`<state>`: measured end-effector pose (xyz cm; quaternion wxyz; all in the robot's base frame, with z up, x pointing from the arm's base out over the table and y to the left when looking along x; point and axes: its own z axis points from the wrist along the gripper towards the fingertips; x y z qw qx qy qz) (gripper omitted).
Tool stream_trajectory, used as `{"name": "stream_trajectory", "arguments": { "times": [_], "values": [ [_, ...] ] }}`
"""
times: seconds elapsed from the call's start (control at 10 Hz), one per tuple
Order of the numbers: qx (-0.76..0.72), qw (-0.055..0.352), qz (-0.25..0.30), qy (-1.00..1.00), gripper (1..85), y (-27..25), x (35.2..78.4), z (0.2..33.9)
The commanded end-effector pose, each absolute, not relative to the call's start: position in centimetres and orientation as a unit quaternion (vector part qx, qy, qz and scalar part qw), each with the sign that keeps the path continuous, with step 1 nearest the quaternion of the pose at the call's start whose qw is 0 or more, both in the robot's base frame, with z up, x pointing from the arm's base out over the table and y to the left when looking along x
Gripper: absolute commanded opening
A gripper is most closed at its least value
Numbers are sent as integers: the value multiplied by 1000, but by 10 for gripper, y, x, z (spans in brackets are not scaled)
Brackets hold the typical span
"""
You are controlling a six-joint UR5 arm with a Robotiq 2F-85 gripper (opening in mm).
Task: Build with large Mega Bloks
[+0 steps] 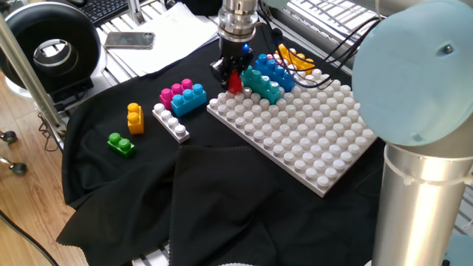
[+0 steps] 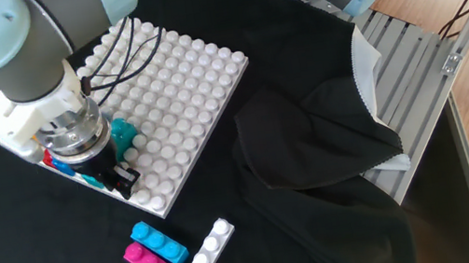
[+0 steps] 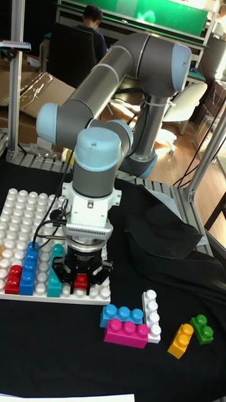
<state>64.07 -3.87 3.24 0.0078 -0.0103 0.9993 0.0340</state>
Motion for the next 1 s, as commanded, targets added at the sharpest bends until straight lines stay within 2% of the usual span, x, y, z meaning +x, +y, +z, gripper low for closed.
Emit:
{"name": "stream_trajectory", "arguments": {
  "times": [0.0,0.2,0.4,0.9],
  "values": [
    [-18,-4,30,999,27,-49,641,49],
    [2,-15,33,999,23,-47,645,71],
    [7,7,33,999,20,-42,655,64],
    [15,27,22,999,20,-48,669,61]
  ]
}}
